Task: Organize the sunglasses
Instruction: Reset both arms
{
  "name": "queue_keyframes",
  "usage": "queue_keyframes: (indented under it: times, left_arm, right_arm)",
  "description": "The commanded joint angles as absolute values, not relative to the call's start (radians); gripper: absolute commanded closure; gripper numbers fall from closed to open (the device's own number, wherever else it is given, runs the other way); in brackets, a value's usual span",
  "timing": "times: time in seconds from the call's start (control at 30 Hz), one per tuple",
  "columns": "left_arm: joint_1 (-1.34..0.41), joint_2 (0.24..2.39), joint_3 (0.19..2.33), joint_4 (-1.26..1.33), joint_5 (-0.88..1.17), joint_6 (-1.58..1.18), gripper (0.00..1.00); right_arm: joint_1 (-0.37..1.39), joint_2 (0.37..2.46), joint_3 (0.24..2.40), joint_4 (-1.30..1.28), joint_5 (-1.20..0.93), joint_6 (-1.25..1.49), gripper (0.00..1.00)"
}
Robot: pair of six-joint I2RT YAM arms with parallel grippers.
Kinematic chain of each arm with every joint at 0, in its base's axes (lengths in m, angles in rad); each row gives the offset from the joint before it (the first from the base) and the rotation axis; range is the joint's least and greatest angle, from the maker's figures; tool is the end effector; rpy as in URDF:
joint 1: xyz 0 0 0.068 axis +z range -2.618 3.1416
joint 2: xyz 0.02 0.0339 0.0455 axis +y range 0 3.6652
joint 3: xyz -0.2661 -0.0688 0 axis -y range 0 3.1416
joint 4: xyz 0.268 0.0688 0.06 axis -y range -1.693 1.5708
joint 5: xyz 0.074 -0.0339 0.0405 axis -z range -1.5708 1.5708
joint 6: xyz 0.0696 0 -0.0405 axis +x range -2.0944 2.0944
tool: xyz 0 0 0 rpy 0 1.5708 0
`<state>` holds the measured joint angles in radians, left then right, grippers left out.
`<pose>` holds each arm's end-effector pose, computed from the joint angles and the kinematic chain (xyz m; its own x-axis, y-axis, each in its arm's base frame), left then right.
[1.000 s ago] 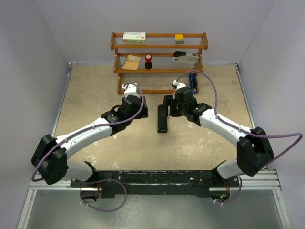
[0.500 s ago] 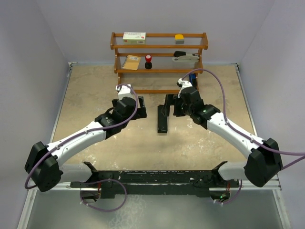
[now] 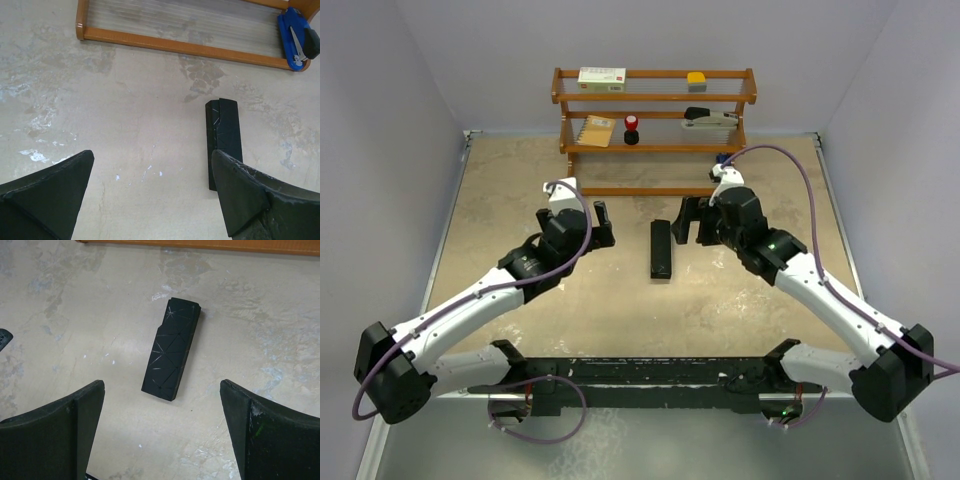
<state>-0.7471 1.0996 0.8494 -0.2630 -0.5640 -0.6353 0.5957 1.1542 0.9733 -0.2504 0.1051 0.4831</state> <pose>0.2376 -0.1694 0.2772 -0.4280 -0.2872 -0.8570 -0.0265 0.9518 -0.3057 0.2664 0.1717 0.3078 -0.5290 0.1995 -0.8248 -0.2635 0.8853 0.3831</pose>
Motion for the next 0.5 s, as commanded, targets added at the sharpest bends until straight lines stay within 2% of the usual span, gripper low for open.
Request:
queue_keyframes:
  times: [0.0,0.47]
  left_arm:
    - [-0.743,1.108,0.938,-0.329,-0.582,-0.578,0.01]
    - [-0.743,1.058,0.931,-0.318,-0.542,-0.569,0.01]
  right_arm:
    - [0.6,1.107,0.966,-0.274,0.156,0.46,0.01]
    - [0.6,1.058,0.955,-0.318,0.194,0.475,0.01]
